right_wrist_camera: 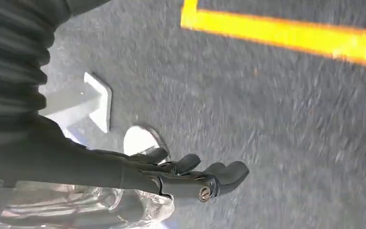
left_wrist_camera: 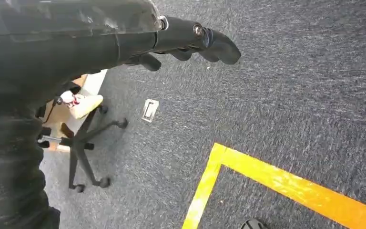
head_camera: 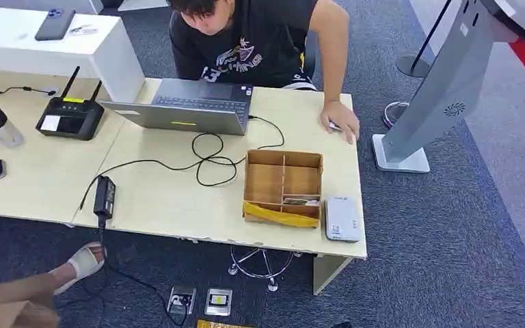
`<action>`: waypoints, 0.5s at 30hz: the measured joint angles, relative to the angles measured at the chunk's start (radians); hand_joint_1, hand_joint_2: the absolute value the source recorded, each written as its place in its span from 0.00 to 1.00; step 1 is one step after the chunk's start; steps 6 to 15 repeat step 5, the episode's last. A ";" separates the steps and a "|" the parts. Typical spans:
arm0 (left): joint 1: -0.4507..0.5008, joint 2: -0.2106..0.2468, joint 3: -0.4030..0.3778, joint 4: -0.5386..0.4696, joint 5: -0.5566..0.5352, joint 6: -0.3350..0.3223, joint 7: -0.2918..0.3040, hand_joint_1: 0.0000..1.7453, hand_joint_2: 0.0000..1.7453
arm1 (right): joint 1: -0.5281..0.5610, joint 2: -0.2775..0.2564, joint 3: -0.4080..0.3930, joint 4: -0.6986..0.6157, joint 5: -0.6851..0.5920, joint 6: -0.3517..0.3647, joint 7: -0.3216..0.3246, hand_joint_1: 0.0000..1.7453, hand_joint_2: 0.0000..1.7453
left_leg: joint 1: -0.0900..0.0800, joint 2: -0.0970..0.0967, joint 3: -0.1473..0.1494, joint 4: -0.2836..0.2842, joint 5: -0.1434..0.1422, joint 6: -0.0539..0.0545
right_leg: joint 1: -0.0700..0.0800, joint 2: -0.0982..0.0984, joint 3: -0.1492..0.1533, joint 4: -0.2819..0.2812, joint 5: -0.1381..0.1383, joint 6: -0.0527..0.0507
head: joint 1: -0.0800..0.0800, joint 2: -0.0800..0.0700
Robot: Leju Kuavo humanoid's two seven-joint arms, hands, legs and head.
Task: Pass the card to the sensor for recognition and then transmit it.
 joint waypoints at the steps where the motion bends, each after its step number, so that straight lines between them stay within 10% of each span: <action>1: 0.000 0.001 0.000 0.000 0.000 0.002 0.000 0.00 1.00 | -0.003 -0.003 0.000 0.000 -0.003 0.000 0.000 0.00 1.00 | 0.000 0.000 0.000 0.000 0.000 0.000 | 0.000 0.000 0.000 0.000 0.000 0.000 | 0.000 0.000; 15: 0.000 0.002 0.000 0.000 -0.002 0.012 0.000 0.00 1.00 | -0.004 -0.008 -0.009 -0.001 -0.063 -0.008 -0.021 0.00 1.00 | 0.000 0.000 0.000 0.000 0.000 0.000 | 0.000 0.000 0.000 0.000 0.000 0.000 | -0.001 0.000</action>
